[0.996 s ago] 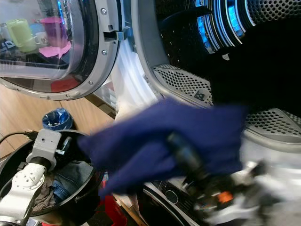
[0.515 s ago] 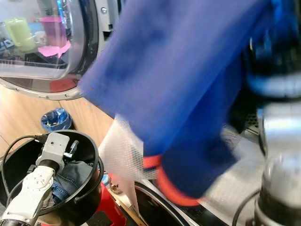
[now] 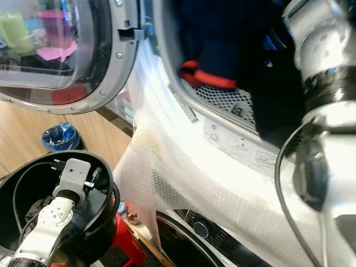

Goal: Clothes washing

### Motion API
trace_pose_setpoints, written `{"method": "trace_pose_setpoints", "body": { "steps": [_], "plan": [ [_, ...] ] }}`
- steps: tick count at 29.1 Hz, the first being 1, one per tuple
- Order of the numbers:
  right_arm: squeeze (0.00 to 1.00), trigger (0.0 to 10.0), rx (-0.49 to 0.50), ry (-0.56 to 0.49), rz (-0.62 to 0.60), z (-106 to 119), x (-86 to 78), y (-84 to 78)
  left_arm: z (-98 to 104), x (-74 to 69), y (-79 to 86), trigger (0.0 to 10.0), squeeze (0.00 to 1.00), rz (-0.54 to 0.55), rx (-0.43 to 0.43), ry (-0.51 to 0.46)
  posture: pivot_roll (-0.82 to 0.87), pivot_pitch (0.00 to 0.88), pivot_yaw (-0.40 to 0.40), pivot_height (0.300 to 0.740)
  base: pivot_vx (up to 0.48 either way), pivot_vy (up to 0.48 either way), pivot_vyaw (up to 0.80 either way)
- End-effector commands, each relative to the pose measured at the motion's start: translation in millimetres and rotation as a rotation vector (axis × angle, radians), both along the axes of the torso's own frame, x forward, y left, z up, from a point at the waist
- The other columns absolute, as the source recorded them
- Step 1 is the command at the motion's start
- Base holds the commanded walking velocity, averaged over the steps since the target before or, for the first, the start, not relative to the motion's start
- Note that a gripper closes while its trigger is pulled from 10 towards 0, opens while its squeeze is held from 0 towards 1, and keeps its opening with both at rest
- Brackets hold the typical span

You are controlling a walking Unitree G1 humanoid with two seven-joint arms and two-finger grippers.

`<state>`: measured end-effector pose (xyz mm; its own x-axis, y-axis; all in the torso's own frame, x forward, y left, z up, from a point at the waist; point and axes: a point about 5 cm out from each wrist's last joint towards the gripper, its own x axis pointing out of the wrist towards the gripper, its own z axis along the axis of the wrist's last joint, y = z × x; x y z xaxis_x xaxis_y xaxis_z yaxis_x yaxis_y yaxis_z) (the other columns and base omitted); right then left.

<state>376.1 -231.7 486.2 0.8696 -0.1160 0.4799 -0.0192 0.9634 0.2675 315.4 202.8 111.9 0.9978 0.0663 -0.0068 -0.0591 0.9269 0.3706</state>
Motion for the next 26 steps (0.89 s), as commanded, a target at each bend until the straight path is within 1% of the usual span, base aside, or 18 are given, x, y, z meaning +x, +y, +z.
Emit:
{"method": "trace_pose_setpoints", "body": {
  "steps": [1,2,3,5,6,7,10,11,12,14,18,19,23,26],
  "plan": [
    [0.00,0.0,0.037,-0.050,-0.263,19,-21.7,-39.0,-5,-1.9,2.2,10.0,0.00,0.014,0.011,0.014,0.14,0.037,-0.086,0.740,0.000,0.000,0.00],
    [0.00,0.0,0.037,-0.050,-0.263,19,-21.7,-39.0,-5,-1.9,2.2,10.0,0.00,0.014,0.011,0.014,0.14,0.037,-0.086,0.740,0.000,0.000,0.00],
    [0.00,0.0,0.041,-0.039,-0.348,19,-26.6,-50.5,-5,-2.2,2.2,10.0,0.00,0.017,0.010,0.013,0.15,0.037,-0.091,0.740,0.000,0.000,0.00],
    [0.00,0.0,0.057,-0.012,-0.366,15,-26.0,-55.1,-5,-2.6,2.8,10.0,0.00,0.020,0.009,0.012,0.15,0.037,-0.091,0.740,0.000,0.000,0.00],
    [0.00,2.0,0.038,0.021,-0.385,11,-23.7,-56.1,-6,-2.5,3.2,10.0,0.00,0.022,0.009,0.016,0.14,0.038,-0.086,0.740,0.000,0.000,0.00],
    [0.00,10.0,0.008,0.084,-0.388,-1,-16.9,-55.2,-6,-2.3,3.4,10.0,0.00,0.022,0.010,0.020,0.14,0.038,-0.086,0.740,0.000,0.000,0.00],
    [0.00,10.0,-0.037,0.155,-0.395,-18,-7.8,-53.6,-6,-0.4,1.0,10.0,0.00,0.005,0.008,0.031,0.14,0.041,-0.074,0.740,0.000,0.000,0.00],
    [0.00,10.0,-0.052,0.188,-0.388,-26,-3.6,-52.3,-7,0.3,-0.3,10.0,0.00,-0.004,0.009,0.036,0.14,0.041,-0.074,0.740,0.000,0.000,0.00],
    [0.00,10.0,-0.052,0.240,-0.402,-40,2.0,-53.2,-7,1.3,-2.2,10.0,0.00,-0.020,0.011,0.047,0.14,0.045,-0.066,0.740,0.000,0.000,0.00],
    [0.00,10.0,-0.105,0.302,-0.392,-57,8.6,-51.5,-7,1.6,-3.2,10.0,0.00,-0.029,0.013,0.050,0.13,0.047,-0.064,0.740,0.000,0.000,0.00],
    [0.00,10.0,-0.108,0.389,-0.393,-83,14.5,-55.7,-8,1.2,-5.4,10.0,0.00,-0.045,0.012,0.056,0.13,0.053,-0.056,0.740,0.000,0.000,0.00],
    [1.00,10.0,-0.115,0.394,-0.391,-85,15.0,-55.8,-8,1.0,-5.5,10.0,0.00,-0.048,0.015,0.059,0.12,0.059,-0.051,0.740,0.000,0.000,0.00],
    [1.00,10.0,-0.123,0.397,-0.379,-86,15.7,-54.8,-9,0.9,-5.8,10.0,0.00,-0.053,0.016,0.065,0.12,0.059,-0.051,0.740,0.000,0.000,0.00],
    [1.00,10.0,-0.142,0.361,-0.358,-73,14.4,-49.6,-10,2.4,-8.8,10.0,0.00,-0.069,0.012,0.074,0.11,0.062,-0.048,0.740,0.000,0.000,0.00]
  ]
}}
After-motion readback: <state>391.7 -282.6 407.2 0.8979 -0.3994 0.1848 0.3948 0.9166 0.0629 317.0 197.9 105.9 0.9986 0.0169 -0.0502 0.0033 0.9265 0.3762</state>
